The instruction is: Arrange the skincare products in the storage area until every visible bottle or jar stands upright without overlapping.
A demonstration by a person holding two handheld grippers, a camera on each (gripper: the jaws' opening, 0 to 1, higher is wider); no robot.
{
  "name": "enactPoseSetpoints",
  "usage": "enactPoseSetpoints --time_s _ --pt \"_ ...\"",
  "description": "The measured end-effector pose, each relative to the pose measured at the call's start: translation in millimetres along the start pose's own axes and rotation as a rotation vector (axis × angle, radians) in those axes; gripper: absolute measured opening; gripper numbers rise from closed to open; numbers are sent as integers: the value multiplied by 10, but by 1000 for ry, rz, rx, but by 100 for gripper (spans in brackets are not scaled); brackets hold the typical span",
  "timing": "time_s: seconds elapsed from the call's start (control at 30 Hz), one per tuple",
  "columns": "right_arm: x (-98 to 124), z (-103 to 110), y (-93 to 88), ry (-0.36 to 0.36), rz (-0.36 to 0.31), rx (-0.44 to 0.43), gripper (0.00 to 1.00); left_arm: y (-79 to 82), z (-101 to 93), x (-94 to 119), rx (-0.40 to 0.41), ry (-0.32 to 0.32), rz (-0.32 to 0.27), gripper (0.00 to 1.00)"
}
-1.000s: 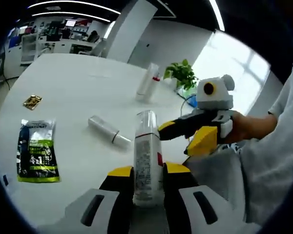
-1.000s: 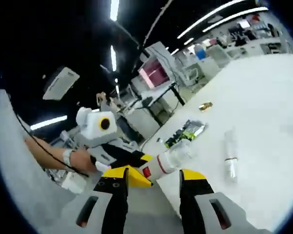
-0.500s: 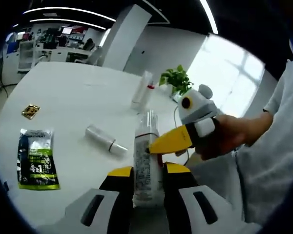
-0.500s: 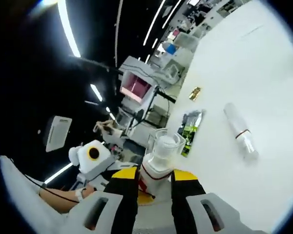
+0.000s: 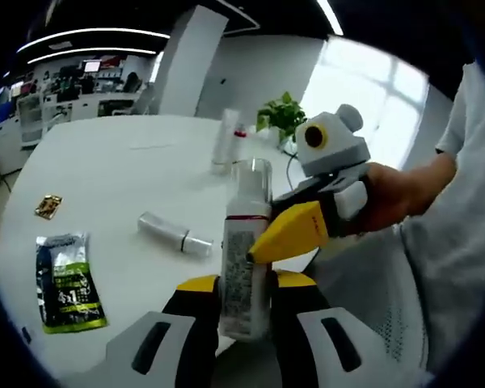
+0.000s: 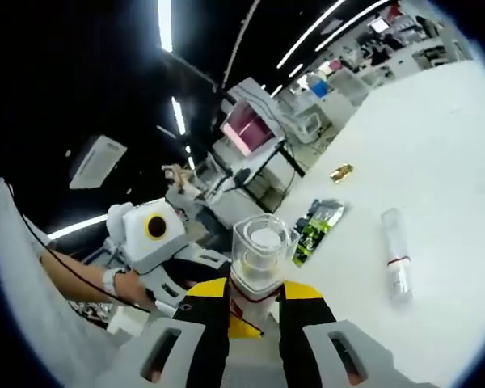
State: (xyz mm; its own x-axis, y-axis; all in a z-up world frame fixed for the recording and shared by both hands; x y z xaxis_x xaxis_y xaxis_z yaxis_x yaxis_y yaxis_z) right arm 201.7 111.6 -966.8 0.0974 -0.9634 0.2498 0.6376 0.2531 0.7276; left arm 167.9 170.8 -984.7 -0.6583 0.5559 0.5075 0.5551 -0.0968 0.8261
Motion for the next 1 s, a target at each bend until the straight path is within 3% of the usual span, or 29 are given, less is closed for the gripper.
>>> enactPoseSetpoints --time_s 0.17,0.57,0.7,1.0 --pt "-14 30 37 -22 53 143 15 -69 23 -23 -22 11 52 21" --pt "137 -149 75 -109 118 299 15 -174 72 -76 -93 72 120 24" --pt "245 -245 79 -141 107 286 16 -239 90 -95 -111 82 168 23" --pt "464 -370 24 -243 115 342 16 -264 48 -115 -154 72 181 23"
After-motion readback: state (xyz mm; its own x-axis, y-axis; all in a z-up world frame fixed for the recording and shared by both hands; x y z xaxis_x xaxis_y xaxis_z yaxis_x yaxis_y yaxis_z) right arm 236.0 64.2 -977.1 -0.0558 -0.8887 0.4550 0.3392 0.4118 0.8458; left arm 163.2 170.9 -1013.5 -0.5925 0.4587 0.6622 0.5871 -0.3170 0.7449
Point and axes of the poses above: the point that each gripper's makers call its tool centre point, and the gripper's own axes: x roughly backward along the fingers, z roughly to its left, y roughly out of its top, the point moved 5 cm from there along x, roughly backward along the fingers, and after that the axes turned 5 degrees about y, right-handed, at the moved point
